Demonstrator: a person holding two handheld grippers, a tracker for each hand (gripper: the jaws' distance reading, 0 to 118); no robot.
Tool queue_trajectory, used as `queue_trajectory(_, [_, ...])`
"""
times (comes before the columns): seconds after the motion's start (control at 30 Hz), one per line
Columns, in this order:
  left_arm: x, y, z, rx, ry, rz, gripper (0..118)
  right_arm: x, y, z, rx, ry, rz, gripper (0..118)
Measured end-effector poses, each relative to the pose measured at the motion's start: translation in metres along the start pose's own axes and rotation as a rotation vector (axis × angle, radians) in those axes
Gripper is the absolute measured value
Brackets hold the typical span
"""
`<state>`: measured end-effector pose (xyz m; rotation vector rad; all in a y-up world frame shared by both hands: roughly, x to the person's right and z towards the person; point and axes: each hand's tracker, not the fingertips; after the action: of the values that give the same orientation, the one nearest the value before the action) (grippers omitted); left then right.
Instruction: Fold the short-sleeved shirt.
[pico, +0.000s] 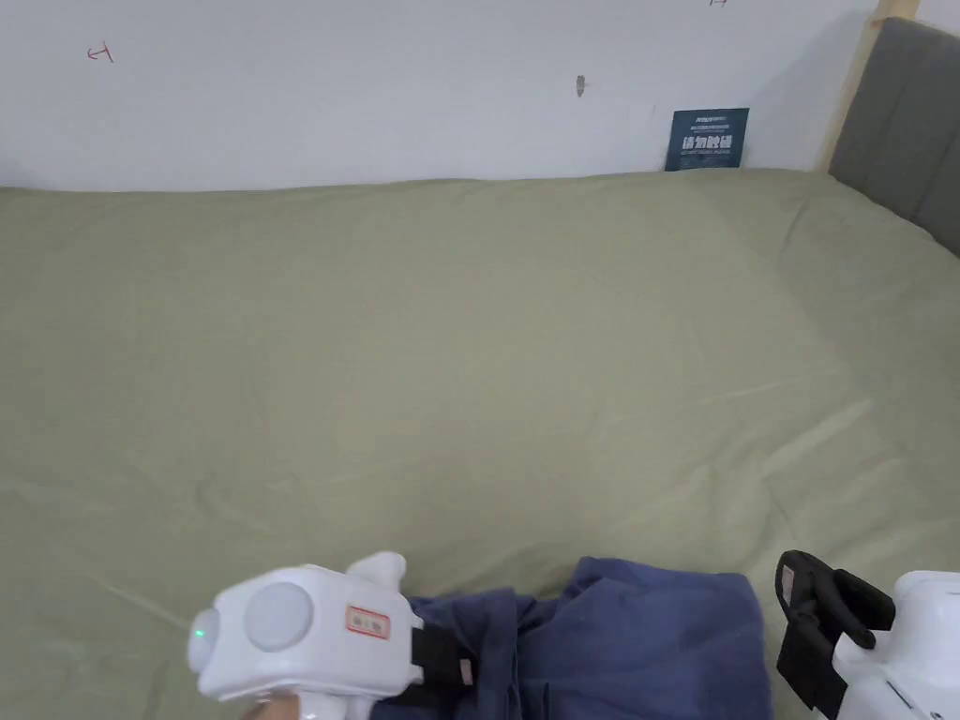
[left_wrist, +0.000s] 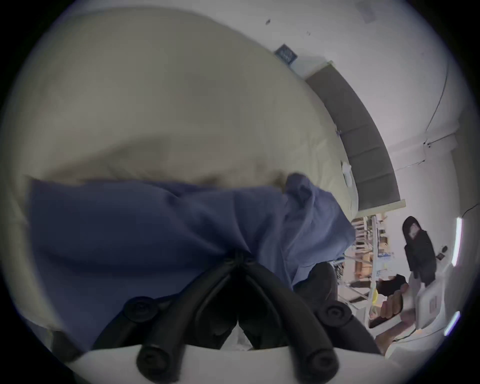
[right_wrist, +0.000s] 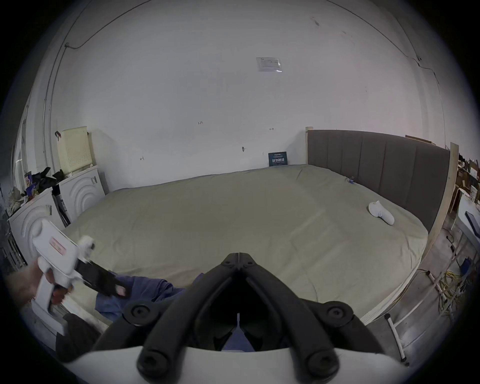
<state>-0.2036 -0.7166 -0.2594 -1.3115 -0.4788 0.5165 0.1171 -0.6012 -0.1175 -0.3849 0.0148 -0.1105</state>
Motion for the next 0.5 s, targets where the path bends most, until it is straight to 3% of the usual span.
queue_trajectory(0.07, [-0.007, -0.003, -0.016, 0.012, -0.011, 0.017, 0, 0.000, 0.000, 0.000, -0.013, -0.006, -0.001, 0])
queue_trajectory(0.17, [-0.013, 0.004, 0.019, 0.025, -0.116, 0.096, 0, 0.000, -0.001, 0.001, -0.018, -0.012, 0.008, 0])
queue_trajectory(0.27, [-0.027, -0.001, 0.084, 0.124, -0.047, -0.013, 0, -0.003, -0.001, -0.005, -0.028, -0.007, 0.011, 0])
queue_trajectory(0.4, [-0.072, -0.010, 0.155, 0.219, -0.009, 0.062, 0, -0.013, 0.001, -0.012, -0.036, 0.010, 0.015, 0])
queue_trajectory(0.5, [-0.096, -0.015, 0.167, 0.185, 0.072, 0.092, 0, -0.024, 0.002, -0.015, -0.038, 0.027, 0.037, 0])
